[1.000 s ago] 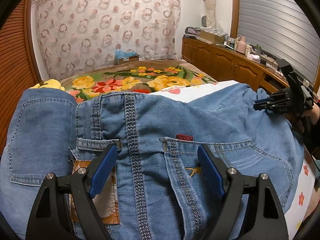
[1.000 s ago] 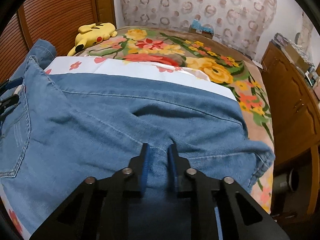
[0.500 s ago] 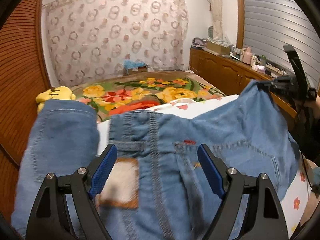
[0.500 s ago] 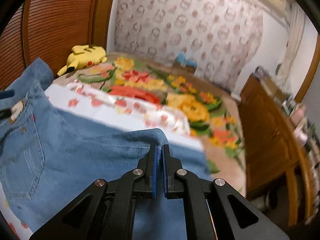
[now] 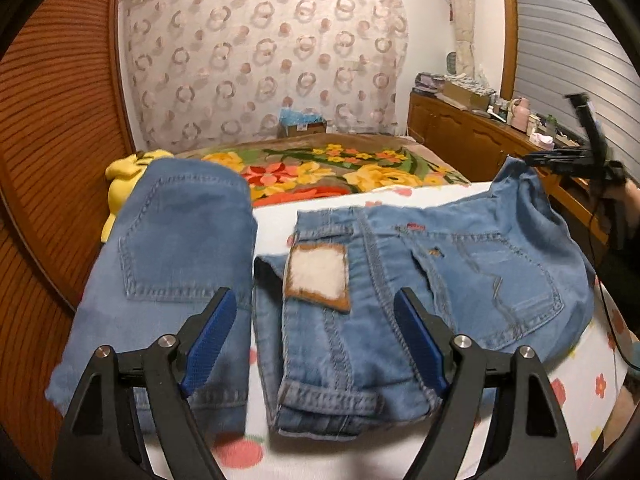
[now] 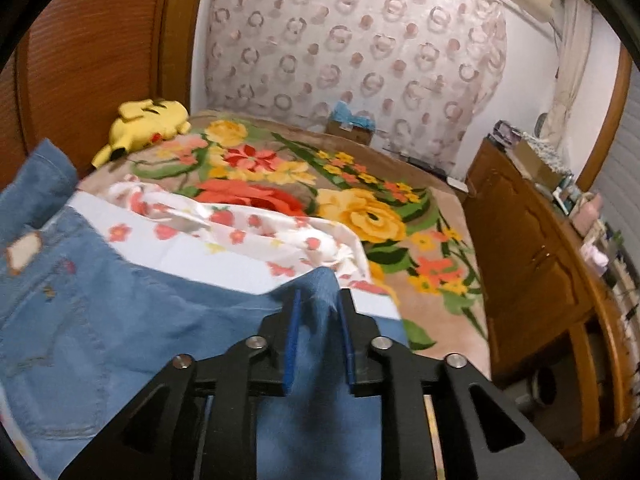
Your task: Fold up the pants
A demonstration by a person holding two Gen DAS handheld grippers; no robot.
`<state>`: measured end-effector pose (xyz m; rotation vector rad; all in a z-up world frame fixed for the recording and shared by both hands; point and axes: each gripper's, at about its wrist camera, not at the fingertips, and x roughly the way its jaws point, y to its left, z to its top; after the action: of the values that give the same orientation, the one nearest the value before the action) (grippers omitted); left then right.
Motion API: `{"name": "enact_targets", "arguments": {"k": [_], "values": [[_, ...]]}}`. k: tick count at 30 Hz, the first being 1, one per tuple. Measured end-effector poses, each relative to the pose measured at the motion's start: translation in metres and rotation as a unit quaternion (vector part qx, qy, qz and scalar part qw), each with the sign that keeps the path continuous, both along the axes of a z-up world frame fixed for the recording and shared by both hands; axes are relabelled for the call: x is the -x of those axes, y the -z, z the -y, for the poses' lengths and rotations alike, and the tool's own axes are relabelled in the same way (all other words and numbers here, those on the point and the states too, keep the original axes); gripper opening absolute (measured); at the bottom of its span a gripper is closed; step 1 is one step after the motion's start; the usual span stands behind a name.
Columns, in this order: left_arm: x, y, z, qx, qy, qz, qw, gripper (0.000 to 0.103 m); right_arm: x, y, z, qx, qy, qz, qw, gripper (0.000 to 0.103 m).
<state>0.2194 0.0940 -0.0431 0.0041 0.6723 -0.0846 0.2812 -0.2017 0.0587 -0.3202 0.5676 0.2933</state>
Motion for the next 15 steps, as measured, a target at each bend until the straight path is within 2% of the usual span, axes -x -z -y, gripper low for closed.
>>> {"name": "enact_targets", "arguments": {"k": [4,7,9,13,15], "values": [[0.002,0.01,-0.002,0.0,-0.003,-0.01,0.9999,0.075,0.015,-0.007,0.027,-0.026,-0.02,-0.01,0.999,0.035],[0.007,0.016,-0.003,0.002,-0.001,-0.015,0.9999,0.066,0.03,-0.005,0.039,-0.041,-0.032,-0.019,0.998,0.038],[0.008,0.019,-0.003,0.001,0.002,-0.021,0.9998,0.055,0.04,-0.001,0.048,-0.047,-0.04,-0.025,0.998,0.039],[0.005,0.024,-0.006,-0.009,-0.003,-0.034,0.9994,0.049,0.061,0.003,0.06,-0.061,-0.051,-0.035,0.996,0.039],[0.003,0.027,-0.006,-0.006,0.001,-0.041,0.9991,0.039,0.068,0.006,0.065,-0.064,-0.056,-0.041,0.996,0.039]]}}
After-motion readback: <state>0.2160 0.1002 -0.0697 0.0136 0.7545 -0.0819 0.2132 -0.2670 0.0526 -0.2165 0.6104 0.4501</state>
